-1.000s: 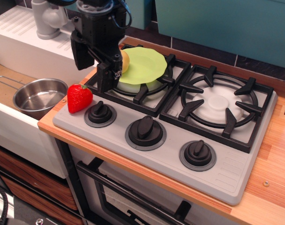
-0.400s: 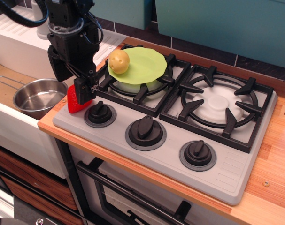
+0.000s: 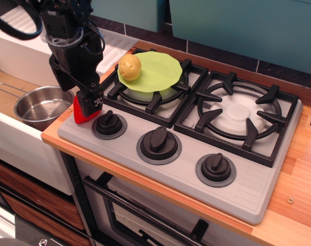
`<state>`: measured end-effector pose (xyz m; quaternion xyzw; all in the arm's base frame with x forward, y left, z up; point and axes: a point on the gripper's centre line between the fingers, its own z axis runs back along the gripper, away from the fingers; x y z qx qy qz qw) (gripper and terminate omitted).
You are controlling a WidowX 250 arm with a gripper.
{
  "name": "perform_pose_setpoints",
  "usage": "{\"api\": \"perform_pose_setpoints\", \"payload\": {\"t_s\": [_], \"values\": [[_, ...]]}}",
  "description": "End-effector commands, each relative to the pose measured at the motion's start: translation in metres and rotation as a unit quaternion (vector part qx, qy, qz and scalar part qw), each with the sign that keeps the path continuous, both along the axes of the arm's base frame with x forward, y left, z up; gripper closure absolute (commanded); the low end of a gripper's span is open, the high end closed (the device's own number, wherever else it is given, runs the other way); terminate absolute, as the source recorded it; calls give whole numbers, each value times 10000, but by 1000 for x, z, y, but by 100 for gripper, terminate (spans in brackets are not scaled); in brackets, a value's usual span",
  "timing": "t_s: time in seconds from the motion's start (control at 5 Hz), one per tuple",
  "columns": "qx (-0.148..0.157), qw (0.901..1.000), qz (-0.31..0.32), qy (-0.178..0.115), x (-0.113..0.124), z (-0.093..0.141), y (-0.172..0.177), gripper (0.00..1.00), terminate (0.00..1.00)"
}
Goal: Put potato on plate and strawberry in pot or pan in sink
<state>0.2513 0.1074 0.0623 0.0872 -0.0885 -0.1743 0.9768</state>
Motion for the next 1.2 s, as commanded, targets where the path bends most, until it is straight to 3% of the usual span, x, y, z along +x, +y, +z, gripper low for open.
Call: {"api": "perform_pose_setpoints", "payload": {"t_s": [0.0, 0.4, 1.0], "values": [[85, 9990, -283, -350, 11, 1, 9, 0, 0], [62, 9989, -300, -357, 10, 2, 8, 0, 0], [-135, 9972, -422, -604, 17, -16, 2, 0, 0]]}}
